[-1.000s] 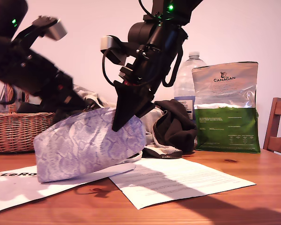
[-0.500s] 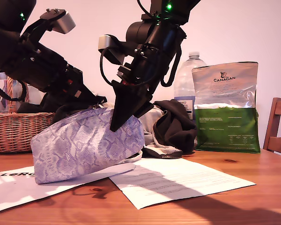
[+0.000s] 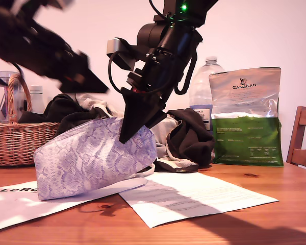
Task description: Open the zipper in the zip bag in front of you
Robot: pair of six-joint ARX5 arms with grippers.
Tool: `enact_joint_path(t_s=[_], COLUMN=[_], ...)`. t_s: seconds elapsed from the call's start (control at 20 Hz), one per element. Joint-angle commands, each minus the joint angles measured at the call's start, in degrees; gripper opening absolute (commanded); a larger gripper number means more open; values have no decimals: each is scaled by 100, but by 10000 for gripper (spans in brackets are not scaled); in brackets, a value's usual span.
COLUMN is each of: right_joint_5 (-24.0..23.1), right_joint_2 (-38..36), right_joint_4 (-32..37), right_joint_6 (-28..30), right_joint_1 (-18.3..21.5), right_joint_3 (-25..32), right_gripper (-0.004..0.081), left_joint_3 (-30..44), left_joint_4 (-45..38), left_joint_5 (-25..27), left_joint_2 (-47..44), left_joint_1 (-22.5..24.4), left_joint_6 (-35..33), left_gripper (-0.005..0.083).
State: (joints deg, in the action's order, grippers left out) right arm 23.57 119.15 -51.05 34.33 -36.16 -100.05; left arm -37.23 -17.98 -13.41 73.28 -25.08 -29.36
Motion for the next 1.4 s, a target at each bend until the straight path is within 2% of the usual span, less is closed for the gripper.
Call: enact_joint_path(t_s=[0.0, 0.15, 0.25, 0.4, 0.55, 0.75, 0.85, 0.95, 1.15, 1.2, 1.35], right_joint_5=[-42, -70, -127, -179, -181, -186, -216, -334, -540, -581, -590], right_joint_2=[-114, -114, -114, -114, -114, -114, -114, -114, -114, -114, -114], right_joint_4=[52, 63, 243, 511, 654, 662, 719, 804, 881, 879, 852], right_joint_6=[24, 542, 824, 1119, 1534, 1838, 1956, 1993, 2061, 2055, 1915], right_joint_1=[-57, -59, -57, -59, -68, -151, -240, -330, -435, -435, -433], right_joint_3=[-44, -44, -44, -46, -46, -46, -46, -46, -46, -46, -59], right_gripper=[158, 159, 166, 230, 235, 235, 235, 235, 234, 235, 247], left_joint_3=[-77, -87, -96, -133, -149, -153, -199, -251, -258, -262, -278], left_joint_4=[549, 1419, 1506, 1561, 1814, 1814, 1801, 1853, 1847, 1847, 1843], left_joint_5=[-160, -542, -811, -1051, -1073, -1080, -1270, -1475, -1574, -1572, -1545], left_joint_2=[-46, -50, -50, -48, -11, 72, 254, 498, 667, 667, 660], left_joint_1=[197, 442, 516, 647, 732, 966, 1078, 1099, 1082, 1082, 1075], left_joint_6=[-175, -262, -267, -387, -566, -737, -730, -728, -732, -734, -743], left_gripper=[327, 327, 344, 345, 345, 345, 345, 345, 343, 312, 100])
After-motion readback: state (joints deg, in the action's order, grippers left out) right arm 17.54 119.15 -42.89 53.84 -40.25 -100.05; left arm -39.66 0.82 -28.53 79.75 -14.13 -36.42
